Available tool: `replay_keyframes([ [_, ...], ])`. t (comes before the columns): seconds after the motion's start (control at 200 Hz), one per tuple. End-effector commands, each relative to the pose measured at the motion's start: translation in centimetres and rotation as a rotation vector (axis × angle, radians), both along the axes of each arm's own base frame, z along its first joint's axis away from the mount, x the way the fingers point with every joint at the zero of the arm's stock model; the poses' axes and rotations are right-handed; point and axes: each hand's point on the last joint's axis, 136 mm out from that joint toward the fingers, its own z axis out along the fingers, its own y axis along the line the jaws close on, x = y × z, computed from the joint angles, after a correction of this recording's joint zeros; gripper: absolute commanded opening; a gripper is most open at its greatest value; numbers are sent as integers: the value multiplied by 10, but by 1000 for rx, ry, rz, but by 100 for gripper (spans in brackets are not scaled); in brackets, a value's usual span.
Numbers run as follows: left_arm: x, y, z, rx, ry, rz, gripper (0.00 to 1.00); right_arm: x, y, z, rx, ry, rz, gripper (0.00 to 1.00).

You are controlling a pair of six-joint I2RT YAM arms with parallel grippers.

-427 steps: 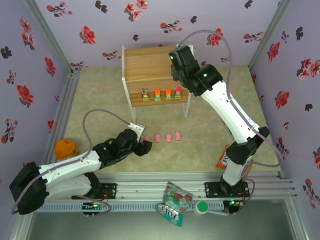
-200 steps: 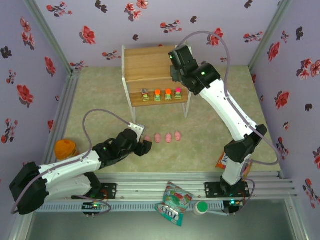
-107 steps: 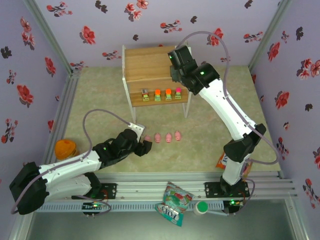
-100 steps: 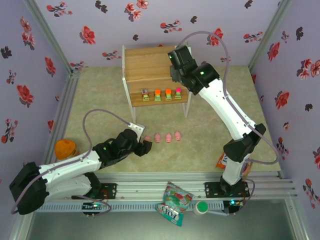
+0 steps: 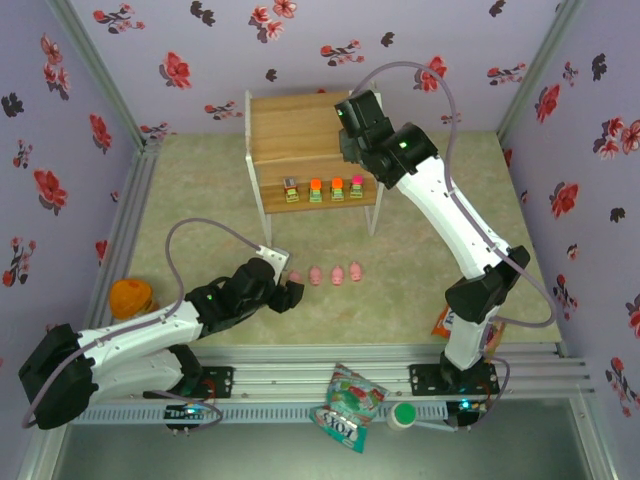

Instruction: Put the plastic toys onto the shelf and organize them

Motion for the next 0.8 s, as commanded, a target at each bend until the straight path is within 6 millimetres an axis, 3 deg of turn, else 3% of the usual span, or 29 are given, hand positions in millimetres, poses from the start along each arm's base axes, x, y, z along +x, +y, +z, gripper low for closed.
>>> replay_keyframes([
  [0.0,-1,1,1,12,-22,-15,64,0,-4,3,-9,6,1,42],
  [0.795,-1,0,1,14,-21,-15,64,-5,-6,14,11,-17,2,43],
])
